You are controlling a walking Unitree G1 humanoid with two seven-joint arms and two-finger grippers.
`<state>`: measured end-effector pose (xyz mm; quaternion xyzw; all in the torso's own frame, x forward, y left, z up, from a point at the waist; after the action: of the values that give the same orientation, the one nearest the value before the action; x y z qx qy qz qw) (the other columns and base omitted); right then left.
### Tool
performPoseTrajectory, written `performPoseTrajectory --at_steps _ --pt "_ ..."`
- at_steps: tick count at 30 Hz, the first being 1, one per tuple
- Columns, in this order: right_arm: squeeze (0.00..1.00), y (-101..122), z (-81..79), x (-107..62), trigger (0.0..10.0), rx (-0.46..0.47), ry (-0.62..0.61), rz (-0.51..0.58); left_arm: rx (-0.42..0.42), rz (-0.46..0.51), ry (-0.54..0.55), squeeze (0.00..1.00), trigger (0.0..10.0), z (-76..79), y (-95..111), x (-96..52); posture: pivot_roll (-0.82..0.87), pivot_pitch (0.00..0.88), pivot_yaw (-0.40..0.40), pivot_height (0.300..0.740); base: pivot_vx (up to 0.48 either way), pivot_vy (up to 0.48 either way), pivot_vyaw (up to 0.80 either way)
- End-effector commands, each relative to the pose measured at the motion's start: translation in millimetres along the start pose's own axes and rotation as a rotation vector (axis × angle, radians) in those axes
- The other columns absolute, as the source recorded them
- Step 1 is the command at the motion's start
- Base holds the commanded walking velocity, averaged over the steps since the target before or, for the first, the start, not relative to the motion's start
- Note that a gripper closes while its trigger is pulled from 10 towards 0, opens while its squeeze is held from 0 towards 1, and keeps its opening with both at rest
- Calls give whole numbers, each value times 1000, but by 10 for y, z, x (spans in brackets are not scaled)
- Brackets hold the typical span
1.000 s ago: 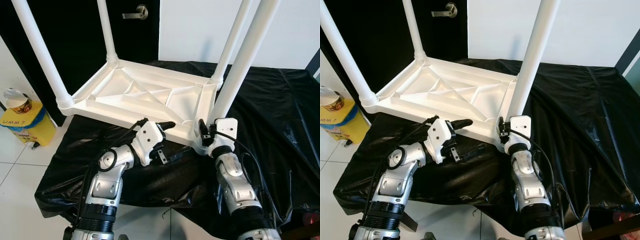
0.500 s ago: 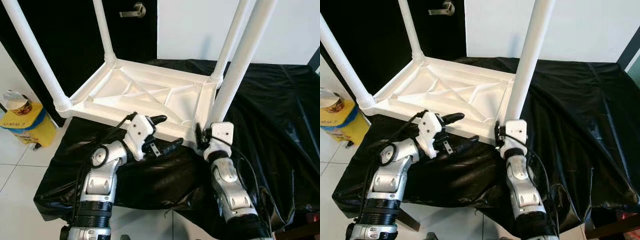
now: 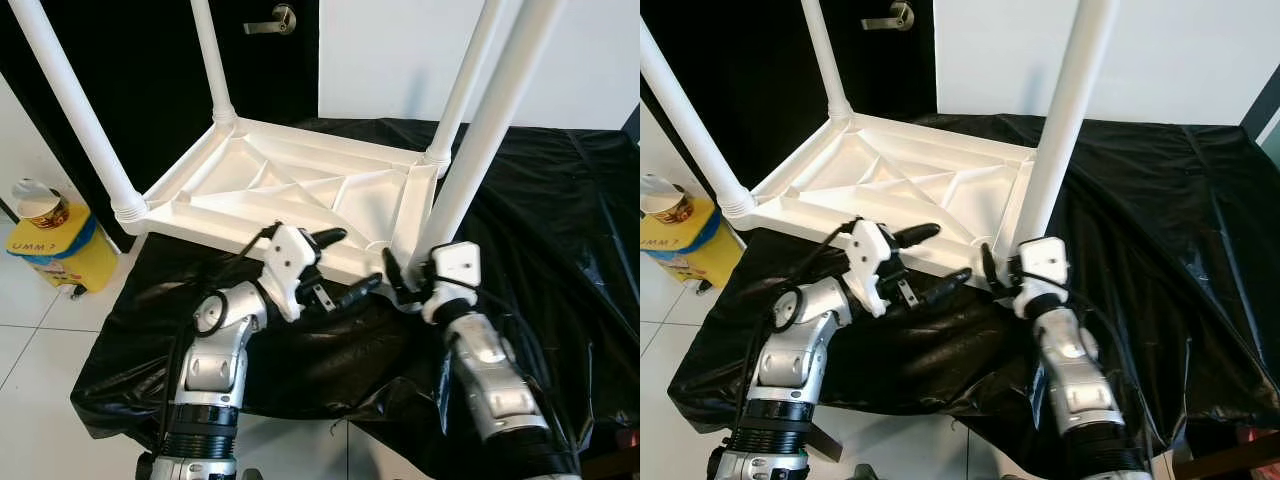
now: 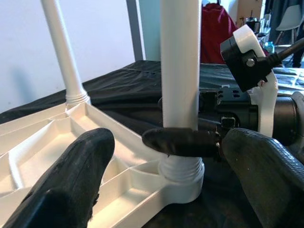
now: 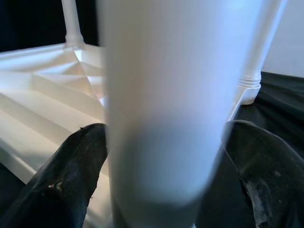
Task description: Building children table
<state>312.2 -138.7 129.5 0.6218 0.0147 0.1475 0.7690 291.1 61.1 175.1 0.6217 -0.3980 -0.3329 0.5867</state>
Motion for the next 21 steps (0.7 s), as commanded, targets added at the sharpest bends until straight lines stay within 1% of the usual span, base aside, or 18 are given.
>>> performPoseTrajectory --at_steps 1,3,4,5,6,7,9,14,15,16,18,21 --pt "0 13 -5 29 10000 -11 124 17 -3 13 145 0 10000 -66 -4 16 3 0 -3 740 0 0 0" --pt "0 13 -5 29 10000 -11 124 17 -3 13 145 0 10000 -66 -4 16 3 0 -3 740 0 0 0" --pt "0 21 31 57 10000 -47 202 26 7 -1 105 0 10000 -22 -15 38 0 0 -5 740 0 0 0" --pt "0 21 31 57 10000 -47 202 26 7 -1 105 0 10000 -22 -15 38 0 0 -5 740 0 0 0" --pt "0 23 68 89 10000 -77 268 26 16 -17 74 0 10000 5 -26 50 3 0 -9 740 0 0 0" --pt "0 23 68 89 10000 -77 268 26 16 -17 74 0 10000 5 -26 50 3 0 -9 740 0 0 0" --pt "0 21 134 155 10000 -111 331 20 34 -32 46 0 10000 22 -30 57 6 1 -14 740 0 0 0" --pt "0 13 158 185 10000 -121 365 17 43 -38 44 0 10000 22 -27 66 6 1 -14 740 0 0 0" --pt "0 -7 155 185 4706 -133 381 9 43 -37 46 0 10000 19 -21 69 13 1 -19 740 0 0 0" --pt "0 -35 155 181 0 -138 392 -2 43 -36 48 0 10000 16 -15 72 13 1 -19 740 0 0 0" --pt "0 -53 153 178 0 -141 399 -9 44 -36 49 0 10000 13 -9 73 14 2 -21 740 0 0 0" --pt "0 -122 159 141 0 -119 430 -33 47 -35 56 0 10000 -1 4 65 14 8 -23 740 0 0 0"
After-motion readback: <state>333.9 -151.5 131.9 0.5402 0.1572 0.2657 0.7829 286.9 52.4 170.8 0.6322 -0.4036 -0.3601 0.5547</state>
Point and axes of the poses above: a point about 5 cm out from each wrist's last joint towards the gripper, its own x axis pointing out of the wrist towards the gripper, its own y axis along the axis of the wrist's last joint, z = x × y, the point moved 2 cm from there along x, pointing out of the wrist towards the gripper, and after that the axes turned 10 degrees about -x, right-handed, at the moved point
